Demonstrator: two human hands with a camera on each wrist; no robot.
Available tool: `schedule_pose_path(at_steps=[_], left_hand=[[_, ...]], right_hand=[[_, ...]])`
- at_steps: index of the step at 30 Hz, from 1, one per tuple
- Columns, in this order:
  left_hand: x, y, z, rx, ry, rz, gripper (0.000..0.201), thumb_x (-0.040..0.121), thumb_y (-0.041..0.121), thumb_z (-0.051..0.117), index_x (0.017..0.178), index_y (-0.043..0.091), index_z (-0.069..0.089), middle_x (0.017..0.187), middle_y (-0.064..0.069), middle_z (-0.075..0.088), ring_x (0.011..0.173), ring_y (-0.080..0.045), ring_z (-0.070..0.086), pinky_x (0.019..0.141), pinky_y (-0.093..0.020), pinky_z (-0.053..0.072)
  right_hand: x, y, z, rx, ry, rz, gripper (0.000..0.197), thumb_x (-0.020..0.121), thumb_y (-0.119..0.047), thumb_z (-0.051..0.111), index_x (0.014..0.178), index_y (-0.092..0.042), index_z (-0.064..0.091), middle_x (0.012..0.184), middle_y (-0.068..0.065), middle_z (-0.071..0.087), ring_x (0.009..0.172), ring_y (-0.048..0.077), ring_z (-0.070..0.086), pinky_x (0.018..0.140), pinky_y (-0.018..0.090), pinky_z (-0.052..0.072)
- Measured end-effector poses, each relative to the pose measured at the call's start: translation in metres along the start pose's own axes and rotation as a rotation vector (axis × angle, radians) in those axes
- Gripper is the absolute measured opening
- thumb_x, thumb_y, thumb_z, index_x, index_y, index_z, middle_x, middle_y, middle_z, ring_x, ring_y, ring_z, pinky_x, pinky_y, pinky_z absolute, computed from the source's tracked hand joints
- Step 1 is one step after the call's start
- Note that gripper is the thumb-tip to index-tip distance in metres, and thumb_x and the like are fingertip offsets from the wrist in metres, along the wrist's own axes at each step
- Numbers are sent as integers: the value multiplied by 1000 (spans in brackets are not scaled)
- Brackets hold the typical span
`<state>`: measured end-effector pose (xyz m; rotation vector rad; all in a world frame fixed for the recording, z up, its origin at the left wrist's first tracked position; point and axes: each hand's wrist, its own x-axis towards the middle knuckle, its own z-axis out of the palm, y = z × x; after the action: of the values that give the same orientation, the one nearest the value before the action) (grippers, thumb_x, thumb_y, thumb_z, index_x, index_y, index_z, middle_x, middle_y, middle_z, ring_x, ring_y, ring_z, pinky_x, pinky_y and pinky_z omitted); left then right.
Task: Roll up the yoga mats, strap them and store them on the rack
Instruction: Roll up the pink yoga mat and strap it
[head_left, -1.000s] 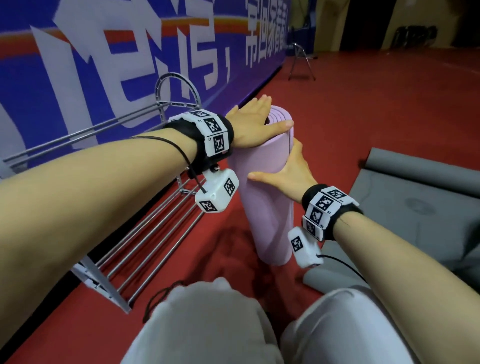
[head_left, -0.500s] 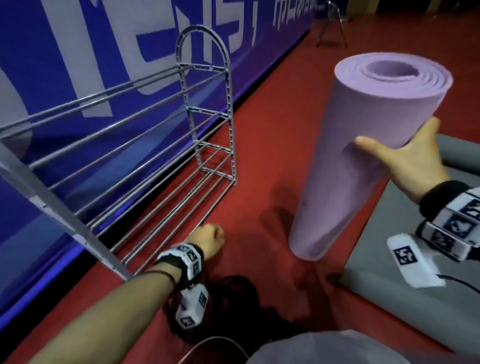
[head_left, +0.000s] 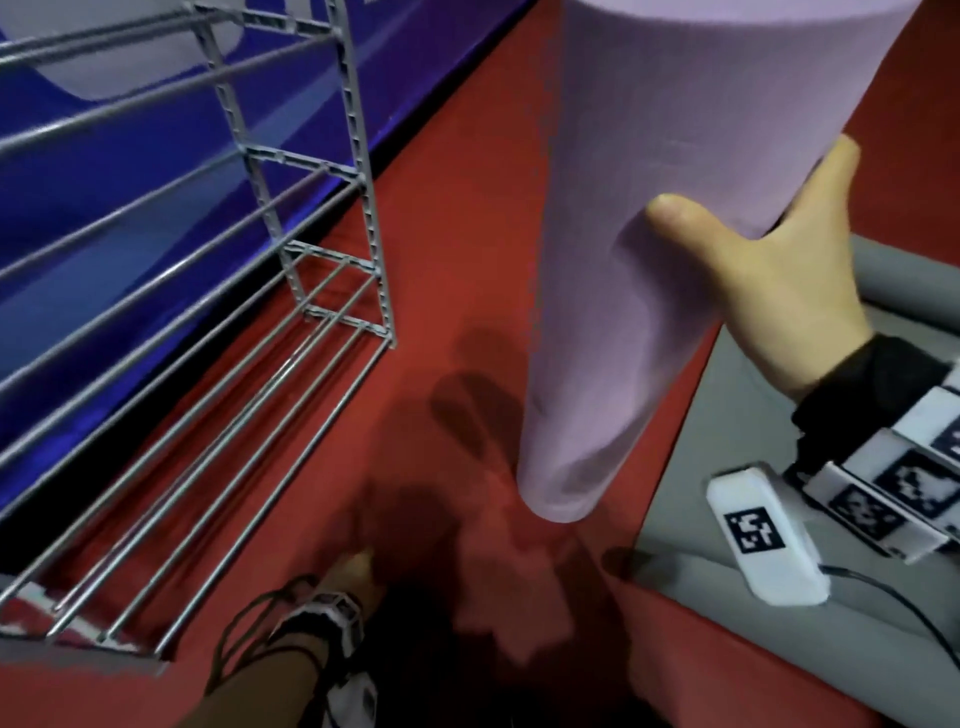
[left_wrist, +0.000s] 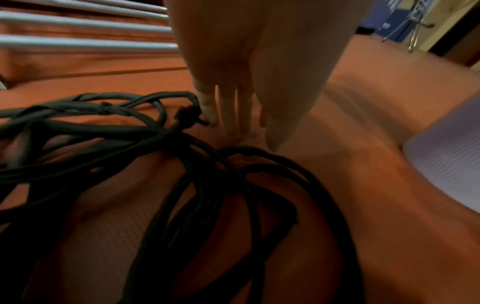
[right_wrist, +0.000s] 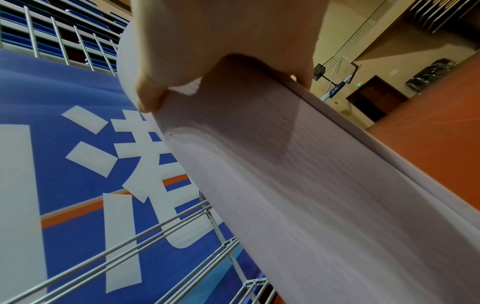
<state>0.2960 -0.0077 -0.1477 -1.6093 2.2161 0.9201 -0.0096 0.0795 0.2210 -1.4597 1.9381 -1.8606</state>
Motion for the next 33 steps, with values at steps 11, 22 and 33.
schedule_pose_path(at_steps=[11, 22, 33], left_hand=[[7, 8, 12, 119, -89, 8, 34, 99, 25, 46, 127, 13, 60, 131, -5, 60, 121, -17, 56, 93, -18, 38], [-31, 5, 24, 82, -56, 40, 52, 107, 17, 20, 148, -1, -6, 159, -21, -2, 149, -20, 9, 114, -23, 8], [-64, 64, -98, -356, 134, 201, 38, 96, 15, 52, 58, 13, 56, 56, -2, 60, 58, -17, 57, 61, -27, 43]], right_hand=[[-1, 1, -12, -22, 39, 52, 119, 48, -80, 75, 134, -9, 31, 133, -10, 50, 121, -1, 52, 103, 33, 46], [-15, -7, -15, -60, 40, 107, 114, 47, -68, 82, 135, -17, 30, 135, -9, 49, 122, 2, 52, 103, 36, 47], [-9, -32, -14, -139, -26, 212, 112, 52, -55, 90, 139, -19, 28, 135, -7, 51, 116, 8, 54, 99, 29, 46]])
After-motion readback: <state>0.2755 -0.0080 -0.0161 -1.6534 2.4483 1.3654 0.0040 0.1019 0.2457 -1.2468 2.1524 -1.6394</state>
